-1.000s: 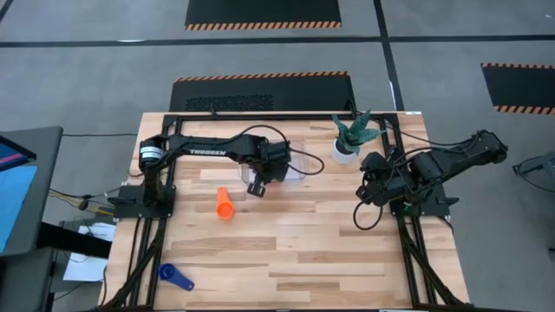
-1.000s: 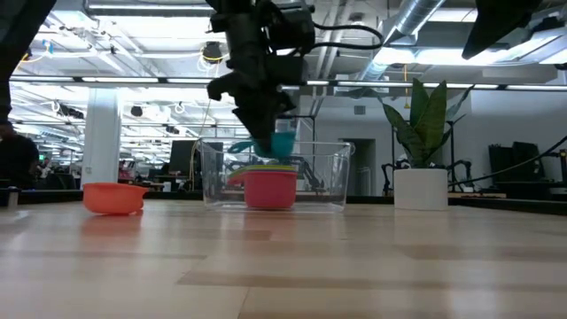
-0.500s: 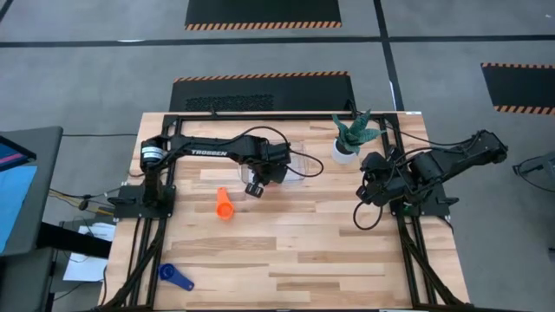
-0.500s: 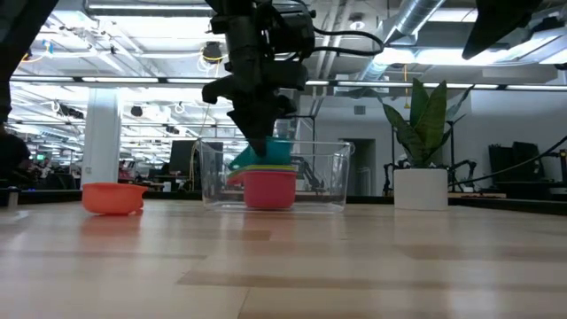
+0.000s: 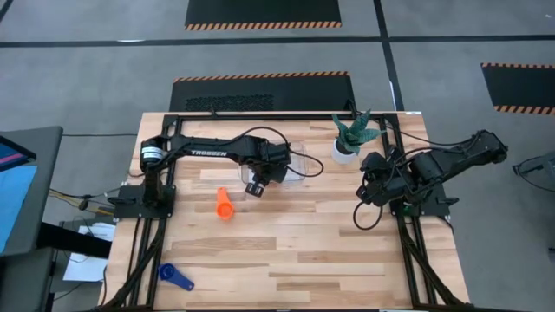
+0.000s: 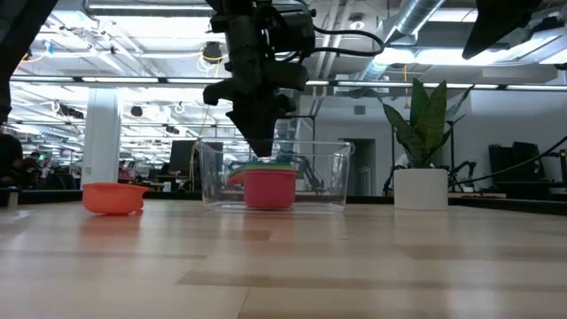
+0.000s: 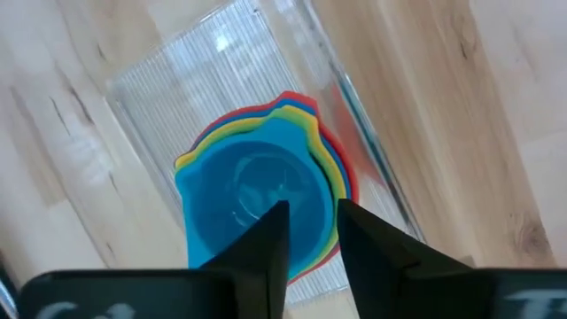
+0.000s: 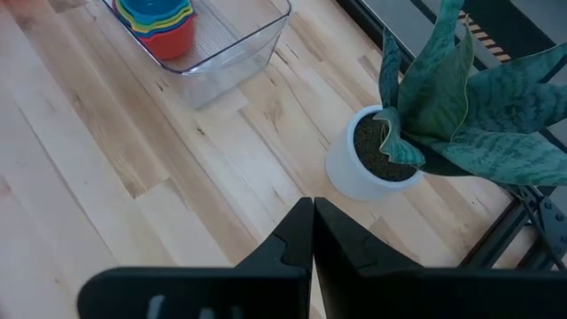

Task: Nest measuring cups in basket
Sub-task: Stack the orange measuring cup on top of the light blue measuring cup in the transparent bin

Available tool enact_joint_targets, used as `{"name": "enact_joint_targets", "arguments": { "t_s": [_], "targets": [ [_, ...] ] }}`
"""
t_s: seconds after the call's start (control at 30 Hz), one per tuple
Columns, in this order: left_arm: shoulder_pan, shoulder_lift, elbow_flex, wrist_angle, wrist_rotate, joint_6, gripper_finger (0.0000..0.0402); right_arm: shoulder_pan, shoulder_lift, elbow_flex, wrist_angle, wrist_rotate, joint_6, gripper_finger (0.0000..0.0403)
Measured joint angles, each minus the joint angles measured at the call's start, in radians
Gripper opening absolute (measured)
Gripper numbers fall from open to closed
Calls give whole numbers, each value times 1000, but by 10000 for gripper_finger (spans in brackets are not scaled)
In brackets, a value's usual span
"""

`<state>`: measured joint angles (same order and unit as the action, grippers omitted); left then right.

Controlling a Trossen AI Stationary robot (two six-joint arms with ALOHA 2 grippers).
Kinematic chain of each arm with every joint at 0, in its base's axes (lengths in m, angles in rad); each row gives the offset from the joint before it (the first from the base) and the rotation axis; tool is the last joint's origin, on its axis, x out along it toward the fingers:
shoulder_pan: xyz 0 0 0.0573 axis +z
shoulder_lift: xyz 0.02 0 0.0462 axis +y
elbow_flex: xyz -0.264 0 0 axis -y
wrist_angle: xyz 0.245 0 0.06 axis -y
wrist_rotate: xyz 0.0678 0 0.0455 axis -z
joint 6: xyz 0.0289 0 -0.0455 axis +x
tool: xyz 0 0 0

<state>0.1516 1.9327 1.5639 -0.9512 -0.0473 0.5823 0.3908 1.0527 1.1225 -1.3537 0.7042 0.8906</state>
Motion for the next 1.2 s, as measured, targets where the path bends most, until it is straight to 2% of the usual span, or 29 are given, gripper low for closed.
{"name": "enact_joint_targets", "arguments": {
  "t_s": [0.13,0.23,0.3,0.4,0.47,0.53,0.67,0.83,0.93,1.07,1.13,1.2],
  "targets": [
    [0,0,5,-13,-36,-14,106,0,0,0,0,0,0,33],
    [0,0,74,-151,-71,-63,119,0,0,0,0,1,-1,33],
    [-2,0,146,-268,-60,-150,123,0,0,0,0,1,-1,33],
    [-5,-18,229,-439,49,-345,123,0,0,0,0,1,0,33],
    [-15,-48,226,-492,151,-469,121,0,0,0,0,1,0,33],
    [-44,-79,176,-497,185,-542,119,0,0,0,0,1,0,33],
    [-147,-160,-37,-447,154,-612,115,0,0,0,0,2,0,33],
    [-285,-279,-277,-293,183,-816,114,0,0,0,-1,2,0,33],
    [-351,-357,-358,-183,82,-889,114,0,0,0,0,3,0,33],
    [-414,-436,-470,-102,-86,-899,114,0,0,0,3,3,0,33],
    [-434,-458,-539,-87,-93,-924,114,0,0,0,3,3,0,33],
    [-448,-470,-609,-47,-58,-951,114,0,0,0,3,3,0,33]
  ]
}}
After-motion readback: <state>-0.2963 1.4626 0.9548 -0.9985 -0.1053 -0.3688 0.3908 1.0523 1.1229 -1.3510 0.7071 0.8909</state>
